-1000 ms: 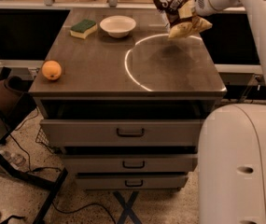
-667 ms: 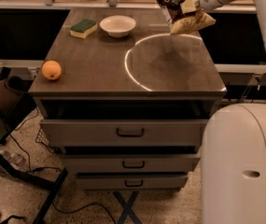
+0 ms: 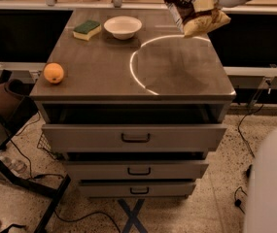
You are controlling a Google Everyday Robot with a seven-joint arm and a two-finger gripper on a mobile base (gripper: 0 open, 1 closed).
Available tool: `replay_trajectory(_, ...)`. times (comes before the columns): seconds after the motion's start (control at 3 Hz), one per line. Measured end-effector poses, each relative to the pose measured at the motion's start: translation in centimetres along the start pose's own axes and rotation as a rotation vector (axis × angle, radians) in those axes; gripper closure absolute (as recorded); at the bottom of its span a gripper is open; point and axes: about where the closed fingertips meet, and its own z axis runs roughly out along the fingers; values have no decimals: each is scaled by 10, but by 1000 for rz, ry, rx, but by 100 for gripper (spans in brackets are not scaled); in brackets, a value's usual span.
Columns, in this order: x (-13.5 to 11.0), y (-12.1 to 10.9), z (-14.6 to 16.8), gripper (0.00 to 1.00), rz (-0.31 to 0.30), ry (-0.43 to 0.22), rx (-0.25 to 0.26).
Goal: Move brown chip bag near orange
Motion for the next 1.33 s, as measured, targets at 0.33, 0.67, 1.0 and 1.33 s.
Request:
replay_trajectory(0.33, 6, 59, -31, 100, -51, -40, -94)
replay_trajectory(0.67, 29, 116, -28, 100, -103, -30, -205)
replay_trajectory(1.0, 50, 159, -9, 100, -134, -16, -274)
replay_trajectory(1.33, 53, 196, 7, 100, -206, -42, -326)
